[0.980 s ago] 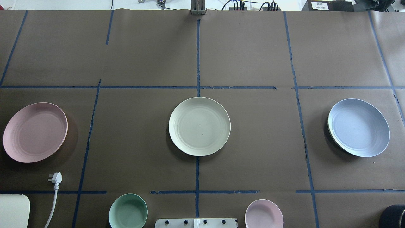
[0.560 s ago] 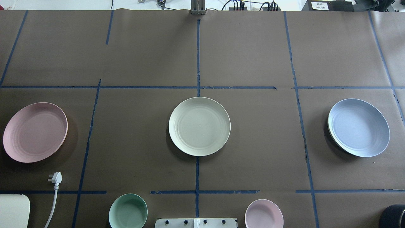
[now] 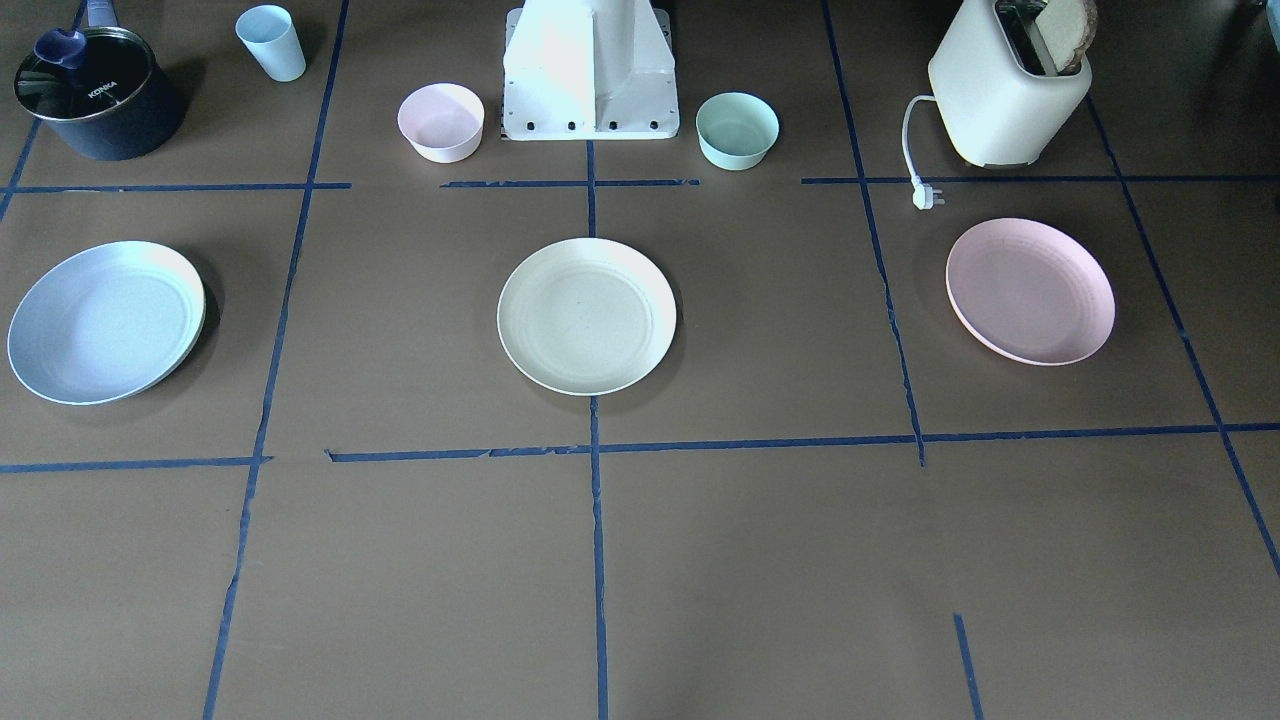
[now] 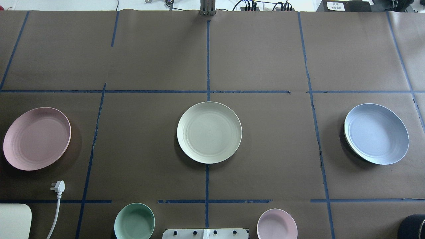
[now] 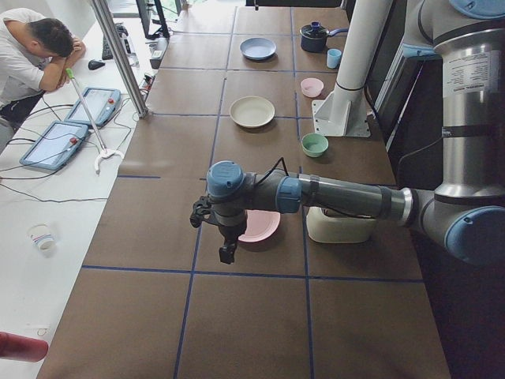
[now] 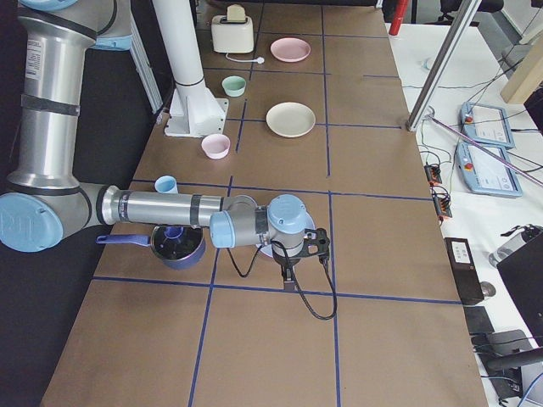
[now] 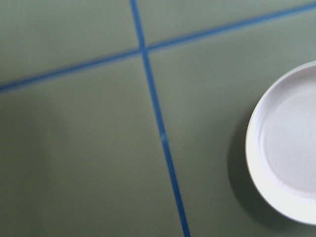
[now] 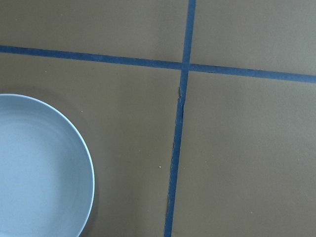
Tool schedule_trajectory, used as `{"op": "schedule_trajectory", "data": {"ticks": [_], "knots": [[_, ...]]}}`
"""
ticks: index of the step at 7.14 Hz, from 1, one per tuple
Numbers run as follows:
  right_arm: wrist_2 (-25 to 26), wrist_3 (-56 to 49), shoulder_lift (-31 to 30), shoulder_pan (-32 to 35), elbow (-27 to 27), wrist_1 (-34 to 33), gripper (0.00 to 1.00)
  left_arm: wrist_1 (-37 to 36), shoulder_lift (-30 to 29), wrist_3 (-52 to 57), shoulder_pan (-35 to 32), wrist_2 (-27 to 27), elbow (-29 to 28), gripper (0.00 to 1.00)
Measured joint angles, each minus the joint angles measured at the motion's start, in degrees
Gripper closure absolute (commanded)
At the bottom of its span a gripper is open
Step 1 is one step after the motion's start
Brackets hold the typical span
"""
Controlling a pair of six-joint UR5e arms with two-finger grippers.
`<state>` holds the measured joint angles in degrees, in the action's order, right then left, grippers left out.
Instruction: Stack three plates with pink and blue
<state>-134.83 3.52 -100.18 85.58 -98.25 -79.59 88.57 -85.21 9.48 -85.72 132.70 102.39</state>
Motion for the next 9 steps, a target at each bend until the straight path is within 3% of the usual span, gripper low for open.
{"op": "schedule_trajectory", "data": {"ticks": [2, 5, 6, 7, 8, 9], "knots": [[-0.07, 0.05, -0.01, -0.04, 0.06, 0.06, 0.00, 14.01, -1.20, -7.89, 4.18, 0.40, -7.01, 0.00], [-0.07, 0.01, -0.01, -0.05, 0.07, 0.13, 0.00, 44.54, -1.05, -41.99, 17.86, 0.33, -19.49, 0.00], [-0.03, 0.00, -0.01, -0.06, 0.10, 0.14, 0.00, 50.70, -1.02, -49.30, 21.36, 0.35, -21.97, 0.08], [-0.01, 0.00, -0.01, -0.06, 0.13, 0.14, 0.00, 54.39, -0.96, -53.29, 23.73, 0.55, -23.12, 0.64], [0.00, 0.00, -0.03, -0.06, 0.15, 0.14, 0.00, 56.55, -0.69, -54.89, 24.73, 0.78, -23.52, 0.92], [0.00, 0.00, -0.07, -0.06, 0.16, 0.14, 0.00, 57.71, -0.18, -55.47, 25.06, 1.28, -23.59, 0.98]]}}
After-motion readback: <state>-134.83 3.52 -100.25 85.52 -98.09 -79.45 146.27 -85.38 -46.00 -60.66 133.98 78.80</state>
